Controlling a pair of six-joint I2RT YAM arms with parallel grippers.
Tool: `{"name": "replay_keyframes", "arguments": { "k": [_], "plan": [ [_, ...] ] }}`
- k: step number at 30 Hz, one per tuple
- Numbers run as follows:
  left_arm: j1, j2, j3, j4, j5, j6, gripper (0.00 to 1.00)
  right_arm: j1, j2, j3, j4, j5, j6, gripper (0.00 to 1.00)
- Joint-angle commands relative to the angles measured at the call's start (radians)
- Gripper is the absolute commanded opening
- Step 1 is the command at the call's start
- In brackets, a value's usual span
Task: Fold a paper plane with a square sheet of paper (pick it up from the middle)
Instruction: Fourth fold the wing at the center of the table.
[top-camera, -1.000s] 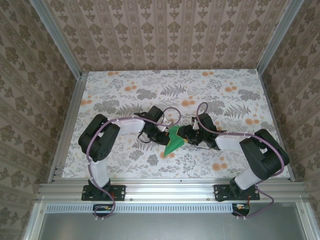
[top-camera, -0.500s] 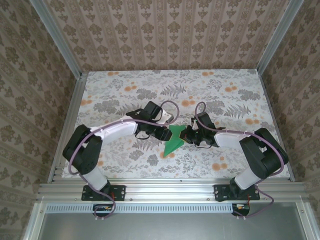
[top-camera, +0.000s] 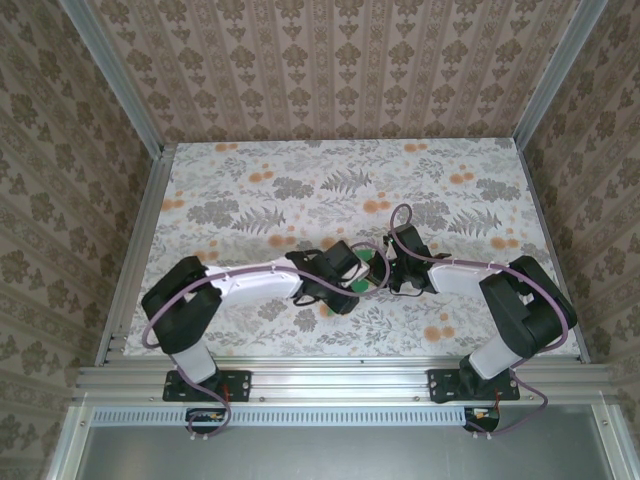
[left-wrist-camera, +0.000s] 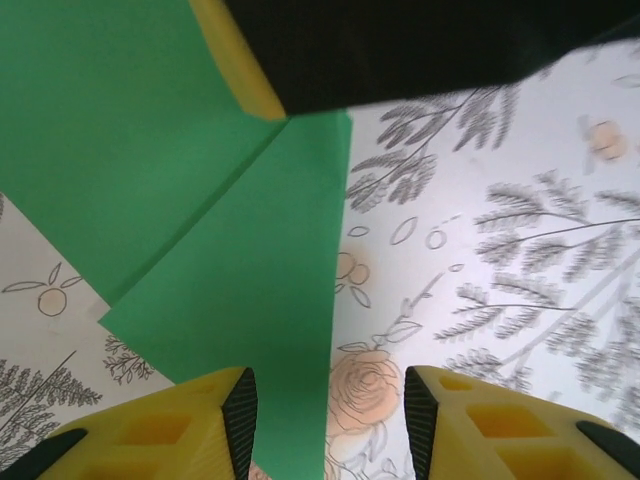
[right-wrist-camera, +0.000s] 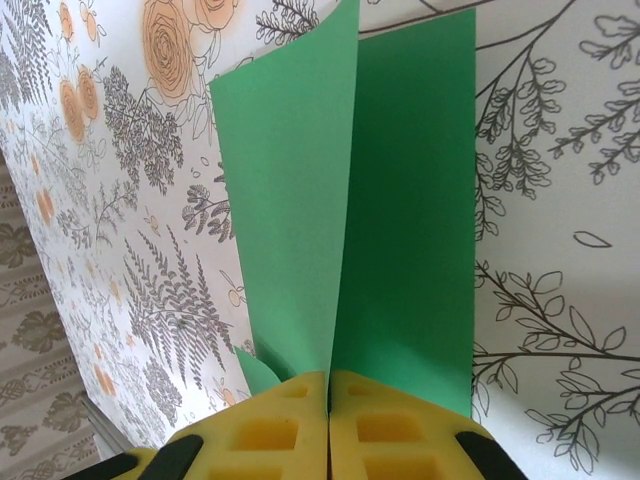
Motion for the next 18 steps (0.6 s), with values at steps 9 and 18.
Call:
{"name": "replay_keyframes", "arguments": {
  "k": [9, 18],
  "plan": [
    [-0.078, 0.038, -0.010, 0.029, -0.238, -0.103, 0.47, 0.006, -0.036, 0.016, -0.013, 0.015, 0.046, 0.08],
    [-0.053, -0.184, -0.250, 0.304, -0.167, -0.108, 0.60, 0.005, -0.053, 0.010, -0.014, 0.020, 0.077, 0.06]
  ]
}}
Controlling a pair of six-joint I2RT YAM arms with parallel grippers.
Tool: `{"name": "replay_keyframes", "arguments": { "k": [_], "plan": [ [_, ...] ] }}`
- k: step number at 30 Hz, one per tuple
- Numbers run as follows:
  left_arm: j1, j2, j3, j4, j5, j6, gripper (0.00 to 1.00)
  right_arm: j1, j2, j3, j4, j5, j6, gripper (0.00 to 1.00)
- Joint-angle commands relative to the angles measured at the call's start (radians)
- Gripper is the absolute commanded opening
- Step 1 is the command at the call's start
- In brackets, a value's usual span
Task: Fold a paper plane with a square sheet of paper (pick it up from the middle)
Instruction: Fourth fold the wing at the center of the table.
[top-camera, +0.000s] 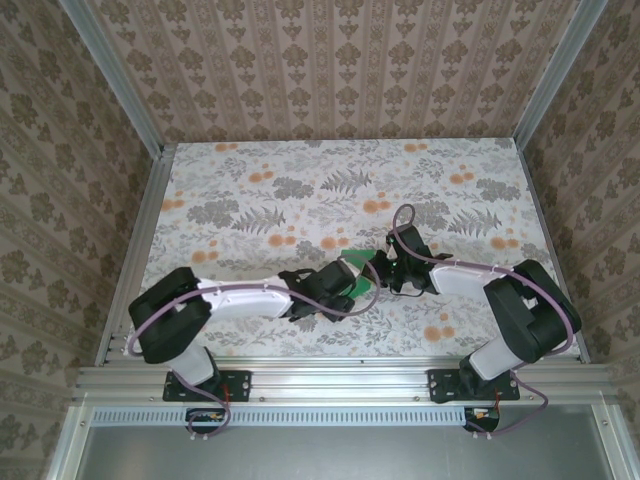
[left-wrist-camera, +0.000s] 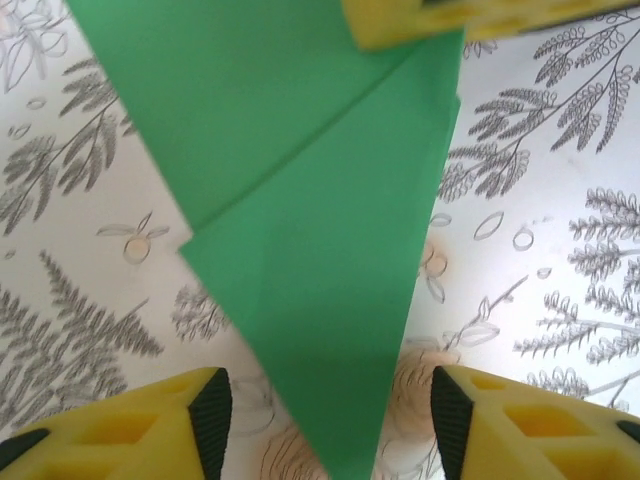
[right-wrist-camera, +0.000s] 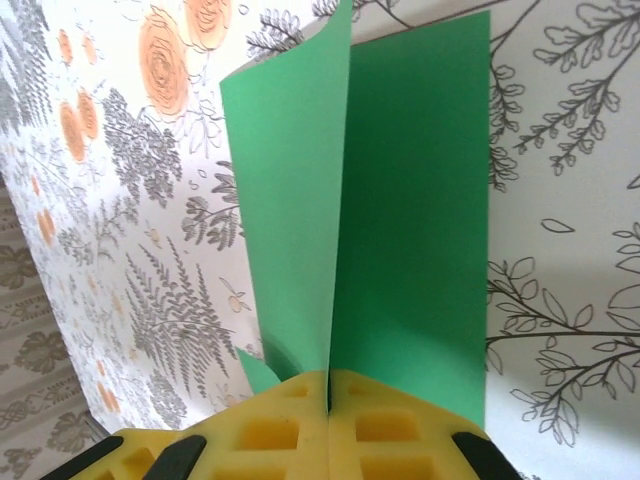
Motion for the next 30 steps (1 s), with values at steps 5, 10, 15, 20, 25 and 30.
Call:
{"name": "replay_keyframes", "arguments": {
  "k": [5, 10, 15, 20, 25, 30],
  "plan": [
    [0.008, -0.082, -0.091, 0.195, 0.059, 0.048, 0.62, 0.003, -0.033, -0.005, 0.036, -0.005, 0.083, 0.05],
    [0.002, -0.038, -0.066, 0.192, 0.028, 0.084, 0.60, 0.003, -0.039, 0.000, 0.030, -0.011, 0.115, 0.05],
    [0.000, -0.008, -0.056, 0.209, -0.011, 0.087, 0.53, 0.003, -0.036, 0.005, 0.023, -0.016, 0.124, 0.05],
    [-0.006, 0.013, -0.039, 0.222, -0.040, 0.100, 0.47, 0.004, -0.033, 0.009, 0.017, -0.026, 0.122, 0.05],
    [-0.014, 0.044, -0.014, 0.212, -0.046, 0.108, 0.44, 0.003, -0.034, 0.011, 0.014, -0.027, 0.125, 0.06],
    [-0.021, 0.067, -0.002, 0.197, -0.081, 0.100, 0.39, 0.003, -0.034, 0.016, 0.013, -0.028, 0.127, 0.06]
  ]
}}
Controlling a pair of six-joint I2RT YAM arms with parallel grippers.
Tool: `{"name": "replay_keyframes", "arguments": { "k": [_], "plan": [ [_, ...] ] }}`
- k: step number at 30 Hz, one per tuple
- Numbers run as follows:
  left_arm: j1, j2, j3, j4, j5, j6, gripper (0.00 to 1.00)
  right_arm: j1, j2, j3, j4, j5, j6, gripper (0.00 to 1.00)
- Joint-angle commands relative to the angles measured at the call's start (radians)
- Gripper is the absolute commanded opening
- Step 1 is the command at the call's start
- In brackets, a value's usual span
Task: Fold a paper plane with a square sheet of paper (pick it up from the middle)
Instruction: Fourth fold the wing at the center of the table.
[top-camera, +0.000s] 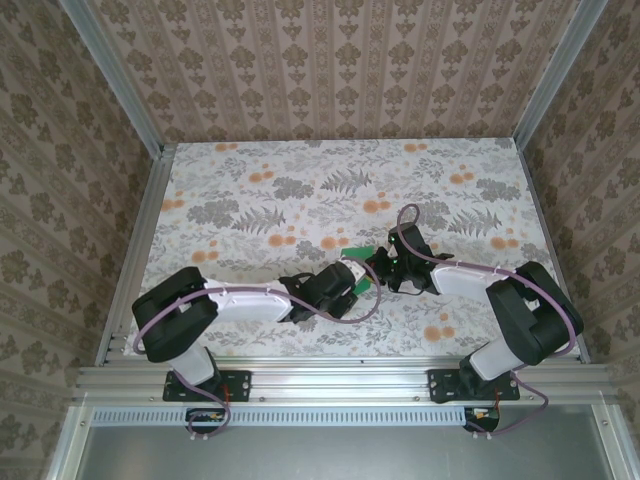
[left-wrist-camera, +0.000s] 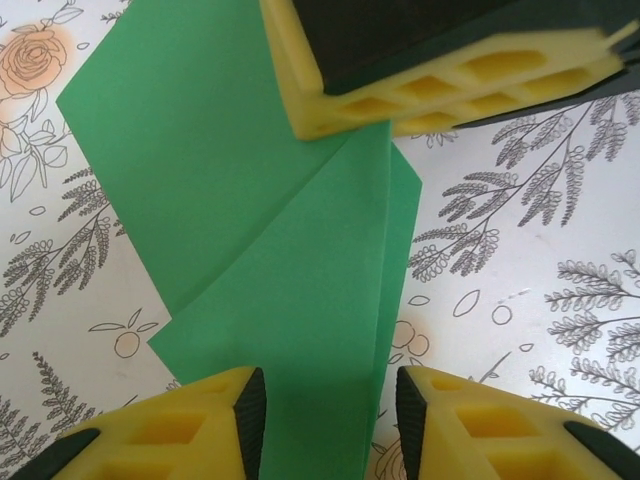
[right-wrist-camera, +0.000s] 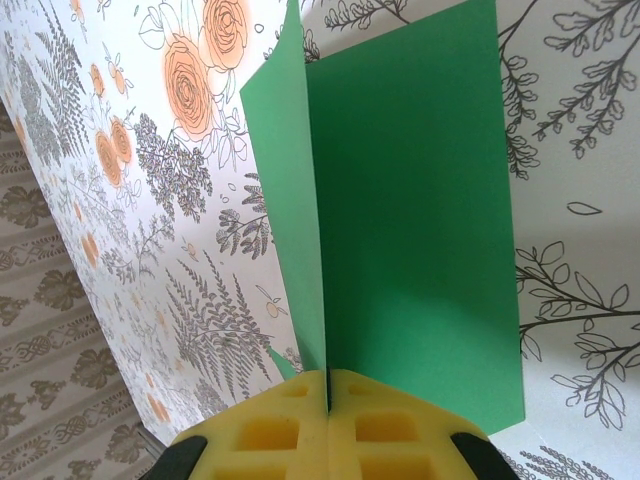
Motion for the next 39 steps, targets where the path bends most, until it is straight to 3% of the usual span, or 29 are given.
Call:
{"name": "replay_keyframes", "arguments": {
  "k": [1, 10, 20, 29, 32, 37, 39],
  "plan": [
    [-0.011, 0.023, 0.031, -0.010, -0.047, 0.013, 0.37, 0.003, -0.020, 0.017, -0.009, -0.021, 0.017, 0.06],
    [-0.017, 0.022, 0.037, -0.012, -0.059, 0.010, 0.22, 0.003, -0.023, 0.017, -0.019, -0.020, 0.009, 0.10],
    [-0.015, 0.040, 0.056, -0.025, -0.040, 0.000, 0.23, 0.002, -0.022, 0.023, -0.023, -0.021, 0.006, 0.11],
    [-0.006, 0.052, 0.051, -0.008, -0.010, -0.021, 0.06, 0.003, -0.025, 0.027, -0.037, -0.019, -0.001, 0.12],
    [0.012, 0.051, 0.037, 0.009, 0.022, -0.044, 0.01, 0.003, -0.026, 0.031, -0.044, -0.021, -0.010, 0.15],
    [0.055, 0.042, 0.006, 0.063, 0.128, -0.095, 0.00, 0.000, -0.037, 0.046, -0.078, -0.021, -0.051, 0.21],
    [0.074, 0.040, -0.004, 0.087, 0.170, -0.113, 0.00, -0.004, -0.045, 0.055, -0.103, -0.023, -0.072, 0.29]
  ]
}}
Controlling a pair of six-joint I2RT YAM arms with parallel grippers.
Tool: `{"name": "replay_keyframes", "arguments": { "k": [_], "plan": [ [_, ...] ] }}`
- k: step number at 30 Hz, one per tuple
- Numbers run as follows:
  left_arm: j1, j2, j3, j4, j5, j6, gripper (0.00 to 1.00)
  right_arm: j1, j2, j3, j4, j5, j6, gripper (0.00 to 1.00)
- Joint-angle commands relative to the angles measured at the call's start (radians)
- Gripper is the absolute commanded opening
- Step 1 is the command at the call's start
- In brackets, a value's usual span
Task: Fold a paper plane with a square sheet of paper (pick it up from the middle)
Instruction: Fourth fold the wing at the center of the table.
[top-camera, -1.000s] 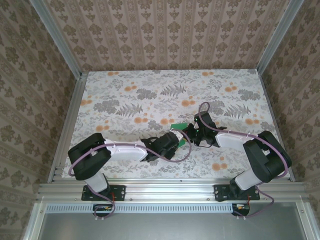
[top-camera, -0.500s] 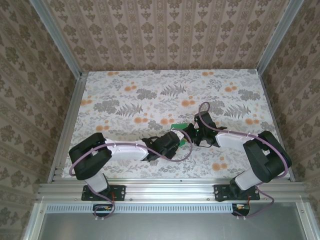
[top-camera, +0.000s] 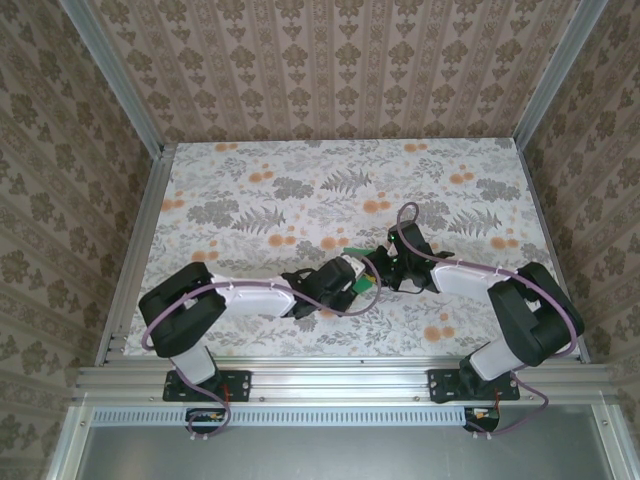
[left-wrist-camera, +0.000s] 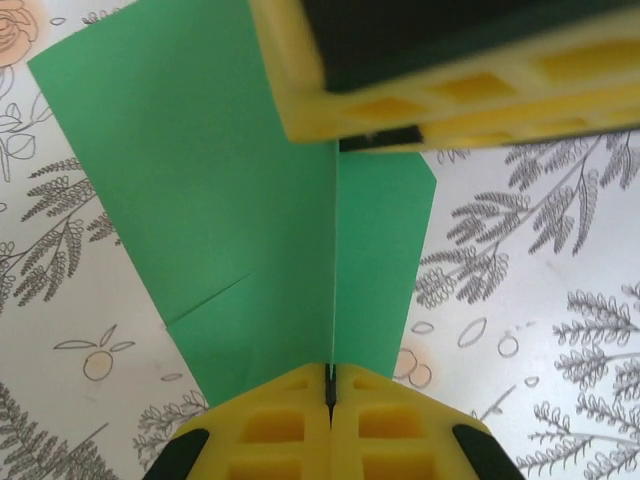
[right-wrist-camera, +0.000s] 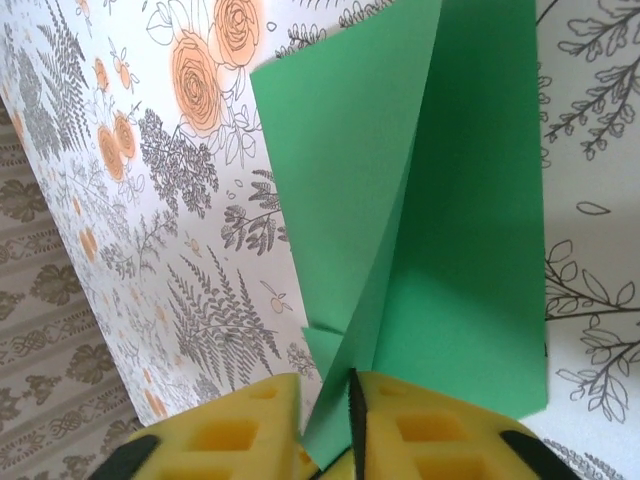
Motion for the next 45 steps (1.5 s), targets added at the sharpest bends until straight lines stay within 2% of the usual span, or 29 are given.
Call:
{"name": "replay_keyframes", "arguments": {
  "k": [1, 6, 12, 16, 21, 33, 45],
  "plan": [
    [0.033, -0.004, -0.030, 0.072, 0.108, -0.065, 0.00, -0.005, -0.040, 0.037, -0.072, -0.016, -0.052, 0.32],
    [0.090, -0.017, -0.064, 0.143, 0.222, -0.100, 0.00, -0.020, -0.088, 0.036, -0.132, 0.009, -0.095, 0.40],
    [0.151, -0.022, -0.081, 0.182, 0.338, -0.124, 0.00, -0.033, -0.149, 0.028, -0.200, 0.040, -0.143, 0.41],
    [0.189, -0.023, -0.102, 0.224, 0.399, -0.151, 0.00, -0.033, -0.125, 0.019, -0.190, 0.013, -0.164, 0.30],
    [0.229, -0.010, -0.115, 0.260, 0.464, -0.177, 0.00, -0.020, -0.018, 0.045, -0.144, -0.049, -0.179, 0.14],
    [0.287, 0.040, -0.114, 0.289, 0.539, -0.215, 0.00, -0.007, 0.141, 0.120, -0.144, -0.023, -0.235, 0.12],
    [0.325, 0.072, -0.127, 0.328, 0.579, -0.244, 0.00, -0.007, 0.211, 0.148, -0.206, 0.030, -0.279, 0.11]
  ]
}}
